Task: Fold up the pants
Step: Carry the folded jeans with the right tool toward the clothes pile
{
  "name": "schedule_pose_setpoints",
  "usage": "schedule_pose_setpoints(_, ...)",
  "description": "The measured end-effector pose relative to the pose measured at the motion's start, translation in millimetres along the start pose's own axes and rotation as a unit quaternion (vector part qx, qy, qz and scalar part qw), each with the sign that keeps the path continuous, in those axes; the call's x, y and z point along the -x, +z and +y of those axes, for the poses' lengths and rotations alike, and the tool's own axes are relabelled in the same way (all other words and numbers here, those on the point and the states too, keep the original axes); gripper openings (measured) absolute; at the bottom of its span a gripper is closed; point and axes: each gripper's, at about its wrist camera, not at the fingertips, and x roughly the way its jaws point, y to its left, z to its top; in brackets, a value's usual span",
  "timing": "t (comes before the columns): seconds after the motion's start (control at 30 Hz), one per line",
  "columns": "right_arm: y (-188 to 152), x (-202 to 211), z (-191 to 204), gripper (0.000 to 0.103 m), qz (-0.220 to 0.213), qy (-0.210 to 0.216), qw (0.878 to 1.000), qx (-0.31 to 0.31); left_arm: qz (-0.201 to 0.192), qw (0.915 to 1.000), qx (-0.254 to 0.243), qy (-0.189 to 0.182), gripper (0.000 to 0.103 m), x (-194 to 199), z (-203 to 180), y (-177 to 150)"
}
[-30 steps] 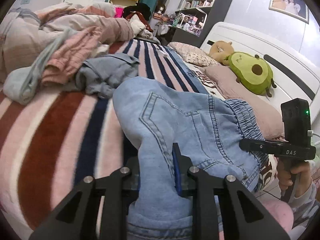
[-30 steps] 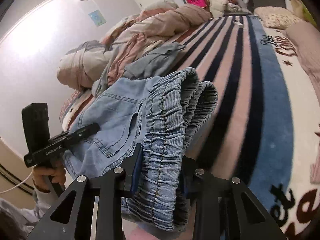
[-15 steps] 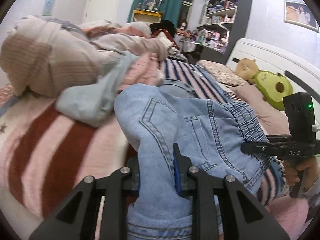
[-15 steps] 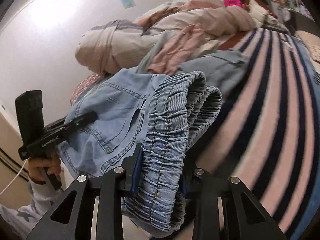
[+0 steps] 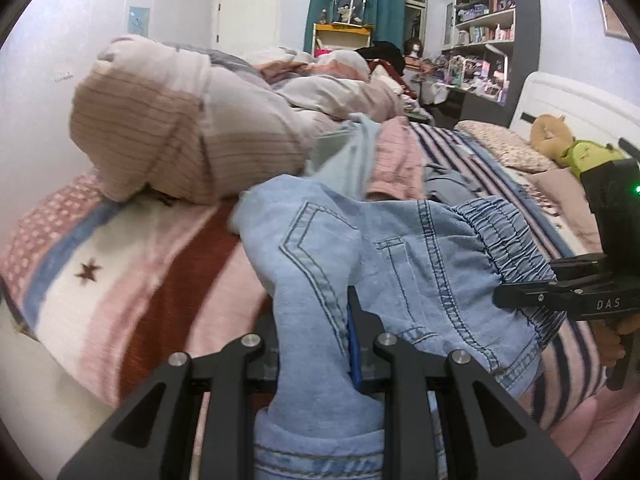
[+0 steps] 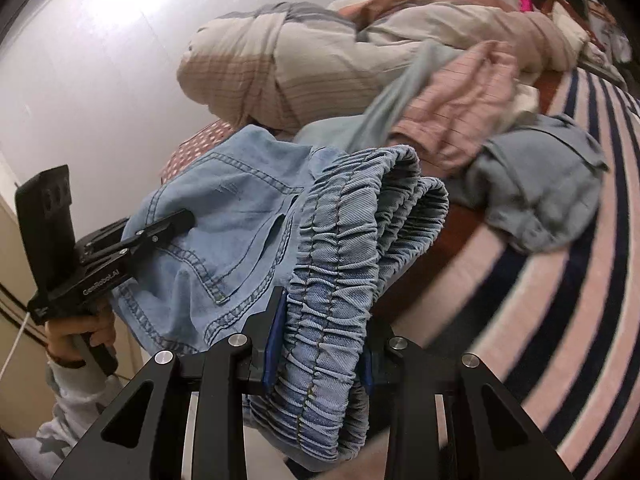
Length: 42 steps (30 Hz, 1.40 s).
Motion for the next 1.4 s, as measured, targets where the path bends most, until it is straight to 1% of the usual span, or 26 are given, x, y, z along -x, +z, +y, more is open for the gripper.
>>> schedule_pose_setpoints(0.1,11,-16,14,0.025,-0.001,0.004,1.0,0.014,0.001,0.9996,-0.014,0.025,0.02,-1,15,6)
schedule_pose_setpoints(0.17,16,-25,20,0.025,-0.006,0.009,1.0,0.017,0.005,0.9994,-0.006,0.035,0.02,-8,27,7)
schedule_pose_setpoints(0.27,12,-40,22,0.025,-0.001,-0.004,1.0,0.022,0.015,0.9992,0.004,0.036,0.02,-28,38,1)
schedule_pose_setpoints(0.37,2,-59,18,0.025,0.022,-0.016,0.999,0.024,0.033,0.9978,-0.001,0.058,0.023,-59,44,-13)
schedule_pose_setpoints(0.43,-3,-65,18,0.025,0.026,-0.024,0.999,0.035,0.043,0.9972,0.011,0.061,0.026,-74,51,-23)
schedule_pose_setpoints(0.5,-5,-72,18,0.026,0.031,-0.029,0.998,0.043,0.049,0.9966,0.034,0.057,0.029,-90,59,-32)
schedule_pose_setpoints(0.57,-7,-76,17,0.026,0.039,-0.031,0.998,0.041,0.045,0.9965,0.046,0.054,0.031,-94,63,-34)
schedule_pose_setpoints(0.73,-4,-84,7,0.027,0.053,-0.02,0.998,0.015,0.036,0.9969,0.052,0.045,0.032,-95,66,-35)
schedule_pose_setpoints(0.83,-3,-86,5,0.027,0.054,-0.024,0.998,0.019,0.034,0.9969,0.058,0.041,0.033,-93,68,-37)
schedule_pose_setpoints(0.97,-1,-88,6,0.03,0.06,-0.023,0.998,0.018,0.031,0.9954,0.068,0.061,0.038,-85,65,-36)
schedule_pose_setpoints(1.0,0,-87,5,0.03,0.059,-0.022,0.998,0.014,0.028,0.9951,0.067,0.066,0.038,-81,63,-36)
schedule_pose_setpoints(1.03,1,-85,5,0.032,0.059,-0.021,0.998,0.015,0.027,0.9951,0.06,0.074,0.039,-77,59,-36)
schedule_pose_setpoints(1.1,2,-83,10,0.034,0.056,-0.028,0.998,0.025,0.018,0.9945,0.045,0.093,0.045,-66,50,-36)
schedule_pose_setpoints(1.17,2,-79,14,0.036,0.053,-0.034,0.997,0.035,0.013,0.9945,0.04,0.096,0.057,-57,45,-37)
schedule_pose_setpoints(1.2,1,-76,17,0.037,0.051,-0.041,0.997,0.039,0.01,0.9947,0.039,0.094,0.059,-53,42,-37)
schedule_pose_setpoints(1.23,1,-75,18,0.039,0.05,-0.043,0.997,0.041,0.007,0.9947,0.04,0.094,0.061,-47,39,-38)
schedule_pose_setpoints(1.27,0,-72,20,0.043,0.05,-0.046,0.997,0.042,0.003,0.9946,0.041,0.096,0.061,-42,36,-38)
schedule_pose_setpoints(1.33,-1,-67,21,0.047,0.049,-0.045,0.997,0.043,-0.002,0.9943,0.043,0.097,0.062,-33,30,-38)
schedule_pose_setpoints(1.4,-3,-61,25,0.049,0.047,-0.047,0.997,0.048,-0.009,0.9938,0.052,0.098,0.064,-24,27,-37)
